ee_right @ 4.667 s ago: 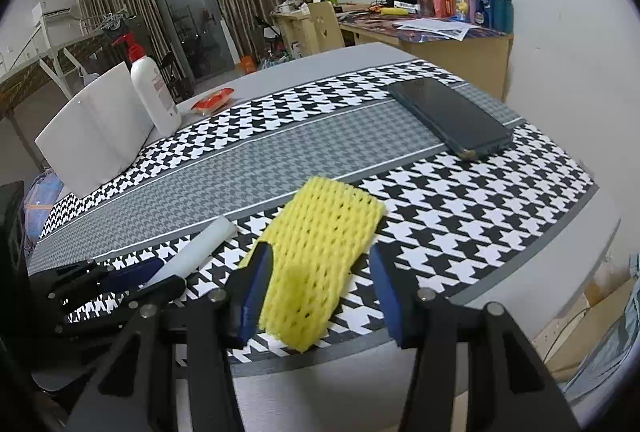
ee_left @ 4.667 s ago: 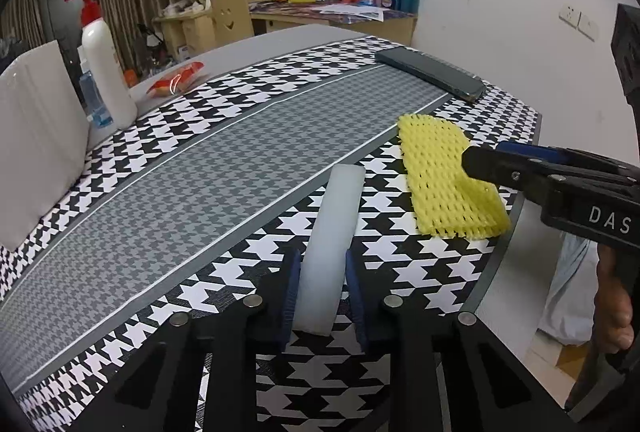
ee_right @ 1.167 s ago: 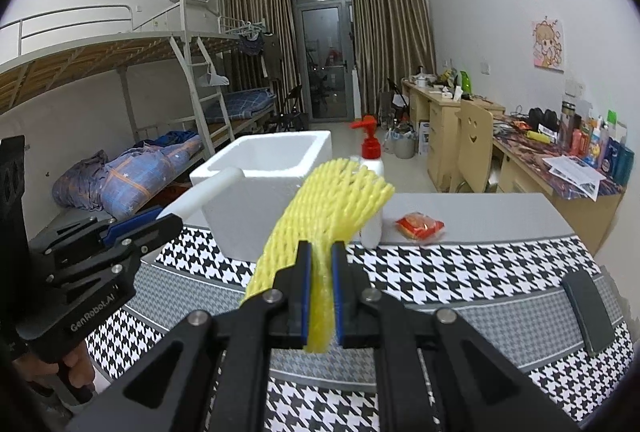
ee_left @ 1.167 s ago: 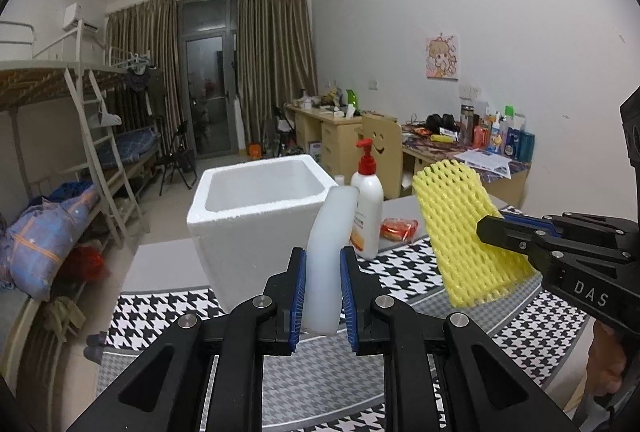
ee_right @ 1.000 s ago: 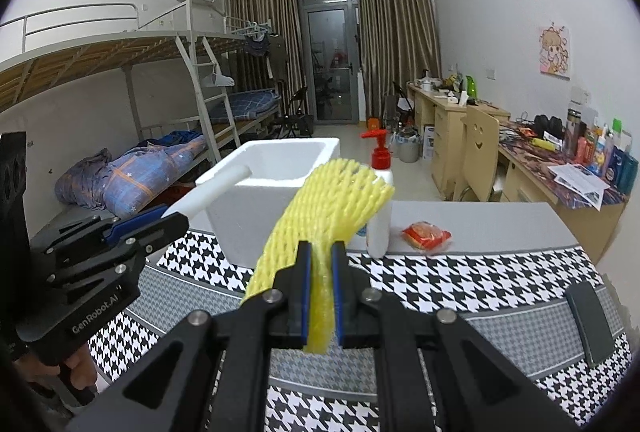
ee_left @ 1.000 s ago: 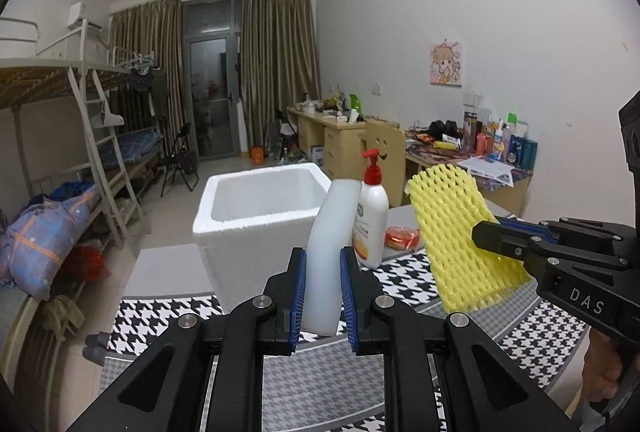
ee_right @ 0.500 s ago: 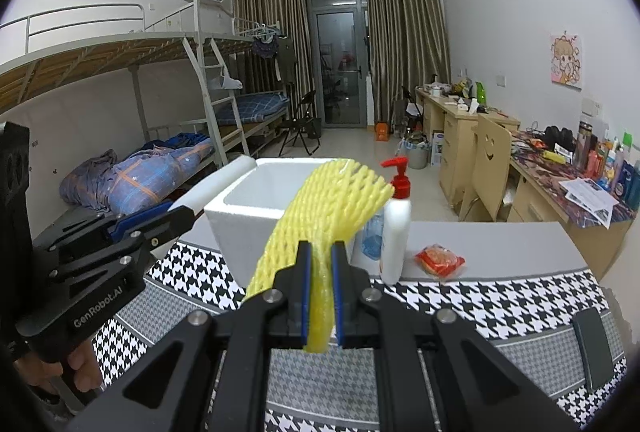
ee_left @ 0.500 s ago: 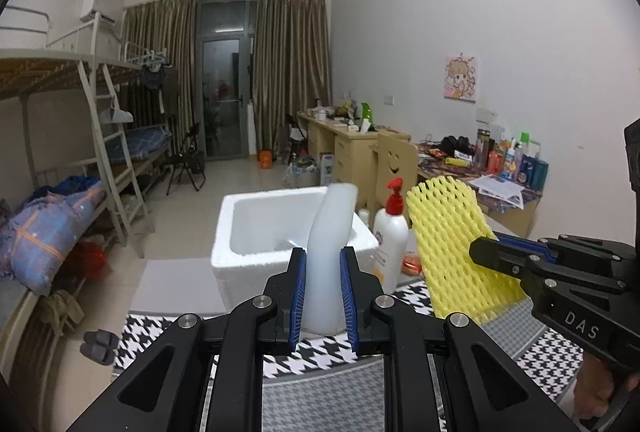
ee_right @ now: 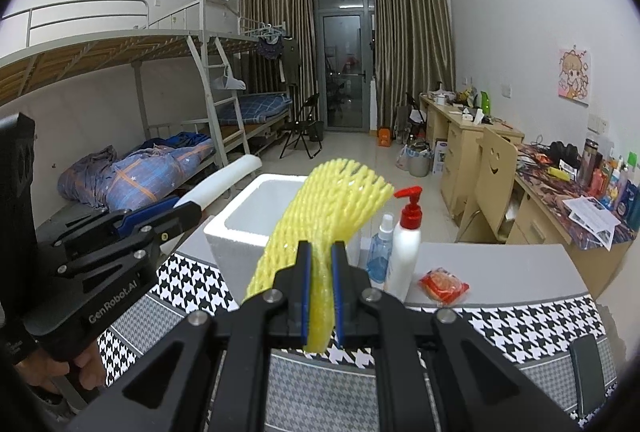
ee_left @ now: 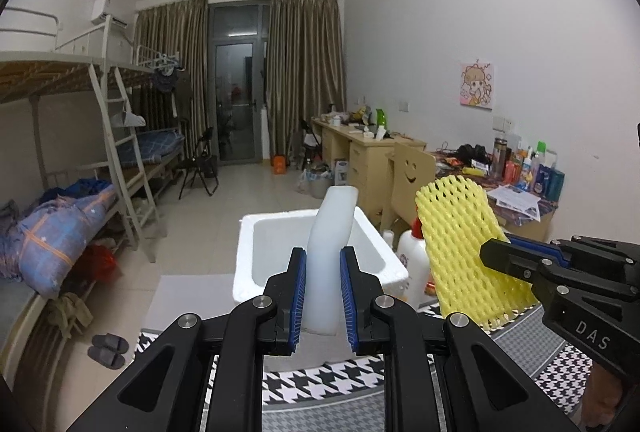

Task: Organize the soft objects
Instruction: 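Carry the white foam stick and yellow mesh net with both tools toward the foam box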

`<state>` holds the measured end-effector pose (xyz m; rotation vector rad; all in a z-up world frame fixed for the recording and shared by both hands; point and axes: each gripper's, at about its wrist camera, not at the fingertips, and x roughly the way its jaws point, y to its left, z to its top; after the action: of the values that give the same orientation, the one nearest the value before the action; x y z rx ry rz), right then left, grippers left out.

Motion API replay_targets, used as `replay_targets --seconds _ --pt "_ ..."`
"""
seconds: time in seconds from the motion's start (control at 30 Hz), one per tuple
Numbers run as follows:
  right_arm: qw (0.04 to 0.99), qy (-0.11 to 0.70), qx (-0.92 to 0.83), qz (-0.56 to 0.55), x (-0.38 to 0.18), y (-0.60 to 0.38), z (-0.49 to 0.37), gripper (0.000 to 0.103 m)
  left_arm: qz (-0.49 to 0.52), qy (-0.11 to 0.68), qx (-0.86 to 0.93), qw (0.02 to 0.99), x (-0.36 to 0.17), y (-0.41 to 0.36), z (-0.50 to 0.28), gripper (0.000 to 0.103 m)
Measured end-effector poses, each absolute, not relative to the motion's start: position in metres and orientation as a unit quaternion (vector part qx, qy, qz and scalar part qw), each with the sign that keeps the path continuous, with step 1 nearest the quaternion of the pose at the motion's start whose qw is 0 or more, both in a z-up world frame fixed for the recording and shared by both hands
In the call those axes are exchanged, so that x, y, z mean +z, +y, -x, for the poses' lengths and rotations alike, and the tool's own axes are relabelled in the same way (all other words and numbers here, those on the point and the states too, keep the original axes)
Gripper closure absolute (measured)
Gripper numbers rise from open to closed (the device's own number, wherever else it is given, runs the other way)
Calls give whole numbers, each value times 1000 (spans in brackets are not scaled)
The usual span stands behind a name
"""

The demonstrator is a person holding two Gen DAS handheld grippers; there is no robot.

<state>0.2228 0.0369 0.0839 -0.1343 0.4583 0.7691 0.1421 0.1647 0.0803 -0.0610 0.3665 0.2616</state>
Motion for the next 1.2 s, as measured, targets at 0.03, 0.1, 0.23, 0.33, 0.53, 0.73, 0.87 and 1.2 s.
replay_targets --seconds 0.03,0.1,0.23,0.33,0.53,0.73,0.87,1.2 --pt "899 221 371 66 85 38 -223 91 29 181 132 974 81 166 -144 84" --pt "899 221 372 67 86 42 -226 91 27 179 136 974 83 168 -146 84" --pt "900 219 371 71 87 49 -231 91 26 177 141 974 85 172 -152 84" --pt "900 219 371 72 87 52 -235 91 28 178 145 973 85 176 -158 84" --pt "900 217 371 75 91 61 -246 91 28 183 150 971 85 183 -174 84" --pt "898 219 373 78 92 71 -254 91 29 191 152 969 84 190 -188 84" --pt "897 221 373 81 91 77 -259 91 31 197 154 968 81 194 -195 84" --pt "894 233 372 85 87 90 -272 91 38 218 146 964 75 202 -220 84"
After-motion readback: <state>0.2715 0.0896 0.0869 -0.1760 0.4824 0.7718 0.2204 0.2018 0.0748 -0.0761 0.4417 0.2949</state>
